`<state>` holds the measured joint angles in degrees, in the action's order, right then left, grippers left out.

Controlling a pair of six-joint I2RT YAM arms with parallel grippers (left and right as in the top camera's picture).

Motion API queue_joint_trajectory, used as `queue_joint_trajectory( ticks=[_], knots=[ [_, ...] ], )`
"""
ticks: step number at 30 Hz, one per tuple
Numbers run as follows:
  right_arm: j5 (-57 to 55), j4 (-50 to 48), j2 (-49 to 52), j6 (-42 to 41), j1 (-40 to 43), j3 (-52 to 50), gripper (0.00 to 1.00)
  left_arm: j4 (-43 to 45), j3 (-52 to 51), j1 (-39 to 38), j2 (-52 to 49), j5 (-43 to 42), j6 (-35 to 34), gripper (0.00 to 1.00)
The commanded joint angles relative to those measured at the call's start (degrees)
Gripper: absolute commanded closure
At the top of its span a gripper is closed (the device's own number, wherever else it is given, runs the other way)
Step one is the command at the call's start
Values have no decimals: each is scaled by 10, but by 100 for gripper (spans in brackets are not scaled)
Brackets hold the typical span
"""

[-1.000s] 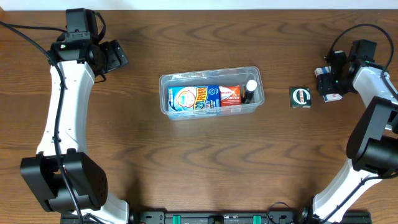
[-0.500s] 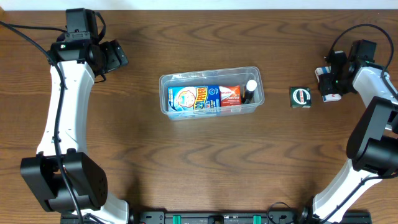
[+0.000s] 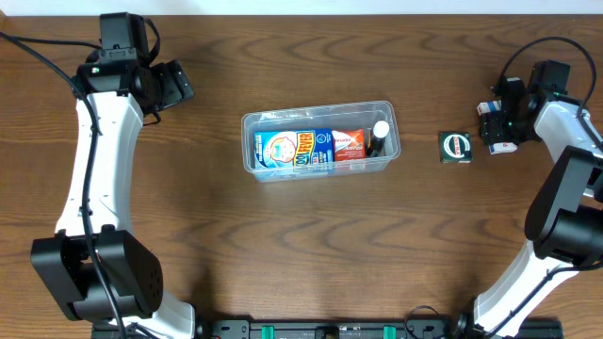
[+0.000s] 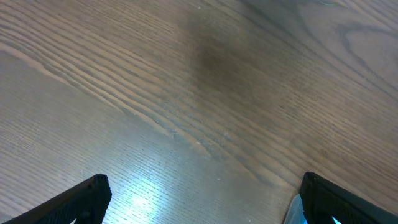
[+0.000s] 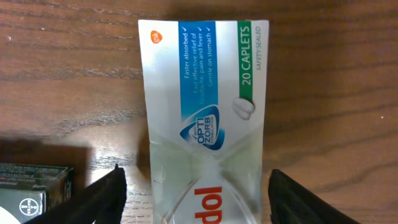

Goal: Pack container
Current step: 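Lower the right gripper onto the white Panadol box and grasp it, then lift the white box and carry it over the container's left end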

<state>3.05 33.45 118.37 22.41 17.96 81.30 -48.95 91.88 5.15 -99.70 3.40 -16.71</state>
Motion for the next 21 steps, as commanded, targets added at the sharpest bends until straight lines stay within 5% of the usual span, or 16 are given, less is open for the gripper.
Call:
queue_joint_trajectory(
  ticks=[1,15,21],
  knots=[
    [2,-3,4,-3,1,-5,32,-1,2,2,-3,3,-1,2],
    [3,-1,3,-8,0,-2,61,-1,2,2,-3,3,-1,2],
    [9,26,-30,-27,-13,29,60,-1,2,2,-3,3,-1,2]
  ],
)
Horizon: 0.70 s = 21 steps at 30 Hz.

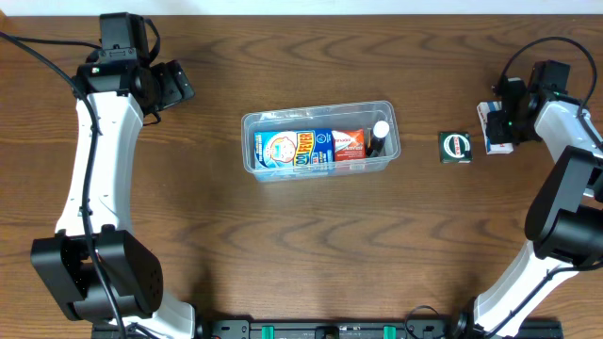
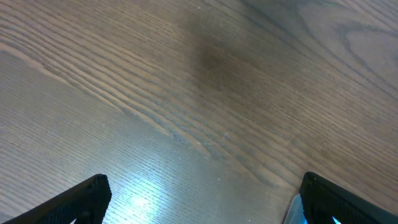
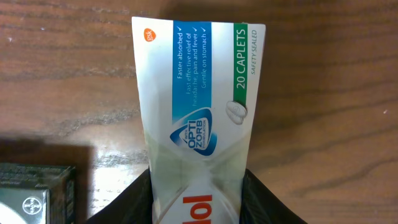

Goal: Pack container
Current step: 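Lift the white box and carry it over the container's left end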

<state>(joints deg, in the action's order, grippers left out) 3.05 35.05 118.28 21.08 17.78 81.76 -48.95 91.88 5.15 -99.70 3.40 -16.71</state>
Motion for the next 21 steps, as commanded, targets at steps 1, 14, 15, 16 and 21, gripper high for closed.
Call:
queue_joint_trajectory(
  ticks=[1,14,15,16,21],
  knots=[
    [9,15,-35,-13,-15,31,59,-1,2,2,-3,3,-1,2],
    [9,132,-142,49,-195,225,56,-1,2,2,-3,3,-1,2],
    [9,140,-146,55,-218,242,57,-1,2,2,-3,3,-1,2],
    [9,147,-149,62,-240,254,57,-1,2,2,-3,3,-1,2],
    [9,165,-151,116,-363,277,57,-1,2,2,-3,3,-1,2]
  ],
)
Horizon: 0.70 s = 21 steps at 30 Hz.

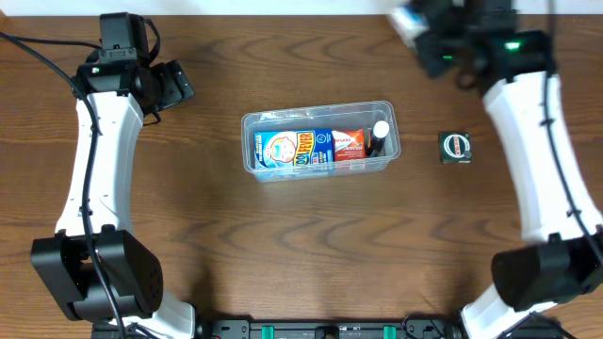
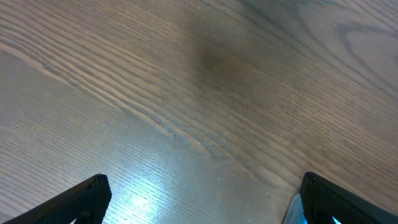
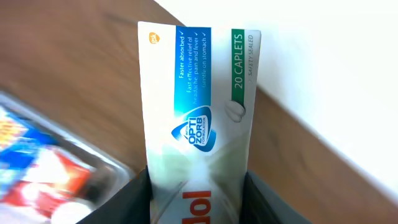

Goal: Pack container
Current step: 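Lift the white box and carry it over the container's left end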

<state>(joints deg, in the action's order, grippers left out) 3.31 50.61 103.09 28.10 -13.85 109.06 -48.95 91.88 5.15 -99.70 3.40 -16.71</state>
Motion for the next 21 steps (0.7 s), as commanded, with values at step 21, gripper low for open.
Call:
queue_joint_trajectory(
  ticks=[21],
  knots=[
    [-13,38,131,213,-220,-31,60,-1,2,2,-3,3,-1,2]
  ],
)
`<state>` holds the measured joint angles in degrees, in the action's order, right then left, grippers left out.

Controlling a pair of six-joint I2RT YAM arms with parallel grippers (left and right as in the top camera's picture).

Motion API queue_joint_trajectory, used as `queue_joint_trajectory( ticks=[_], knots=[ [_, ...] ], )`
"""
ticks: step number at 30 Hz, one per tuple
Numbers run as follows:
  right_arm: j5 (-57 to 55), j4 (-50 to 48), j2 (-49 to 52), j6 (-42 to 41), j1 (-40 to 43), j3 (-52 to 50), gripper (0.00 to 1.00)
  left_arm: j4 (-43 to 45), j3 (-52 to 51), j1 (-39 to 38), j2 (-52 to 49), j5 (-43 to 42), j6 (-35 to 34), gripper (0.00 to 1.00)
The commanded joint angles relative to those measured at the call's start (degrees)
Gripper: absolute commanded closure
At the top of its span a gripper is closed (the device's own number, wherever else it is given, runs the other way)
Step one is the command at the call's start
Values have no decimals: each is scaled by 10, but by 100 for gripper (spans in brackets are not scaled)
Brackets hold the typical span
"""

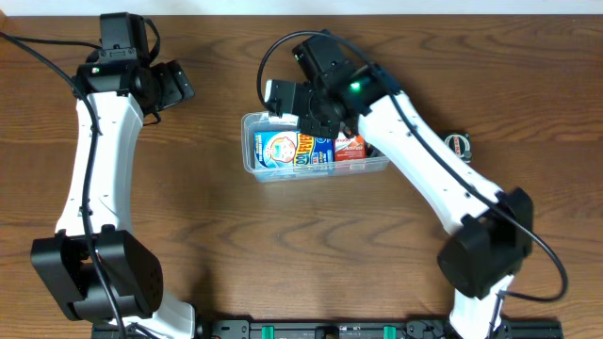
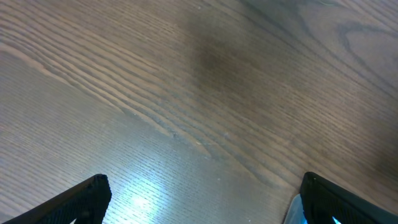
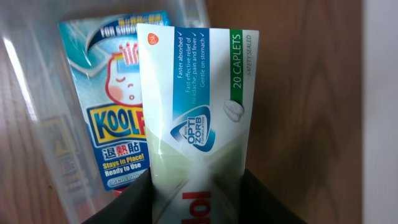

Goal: Pack container
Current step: 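Lift the white box and carry it over the container's left end, then lower the white box into the container and release it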

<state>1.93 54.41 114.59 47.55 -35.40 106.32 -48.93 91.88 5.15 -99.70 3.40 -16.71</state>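
Note:
A clear plastic container sits mid-table, holding a blue Kool Fever pack and a red box. My right gripper is shut on a white, blue and green caplets box, which hangs over the container's far left part, above the Kool Fever pack. In the overhead view the caplets box shows white at the container's far rim. The right gripper grips its lower end. My left gripper stands open at the far left over bare wood, and the left wrist view shows nothing in that gripper.
A small green and black box lies on the table to the right of the container, partly behind my right arm. The table's far edge runs close behind both grippers.
My right gripper, still shut on the caplets box, has moved from the table's far edge right of the container to above the container's far left part. The left arm has not moved.
My right gripper was open around the caplets box lying at the far right beside the green box. Then it was shut on it. Then it held the box lifted at the table's far edge, and now over the container.

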Motion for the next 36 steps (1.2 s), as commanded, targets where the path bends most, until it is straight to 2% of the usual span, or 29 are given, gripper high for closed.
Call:
queue_joint_trajectory(
  ticks=[1,12,27,30,35,36],
  knots=[
    [1,0,21,19,-4,-4,60,-1,2,2,-3,3,-1,2],
    [44,-20,86,18,-10,-4,59,-1,2,2,-3,3,-1,2],
    [65,-95,135,18,-17,-4,57,-1,2,2,-3,3,-1,2],
    [65,-105,140,18,-17,-4,50,-1,2,2,-3,3,-1,2],
    [65,-108,141,18,-17,-4,17,-1,2,2,-3,3,-1,2],
    [65,-110,141,18,-17,-4,14,-1,2,2,-3,3,-1,2]
  ],
)
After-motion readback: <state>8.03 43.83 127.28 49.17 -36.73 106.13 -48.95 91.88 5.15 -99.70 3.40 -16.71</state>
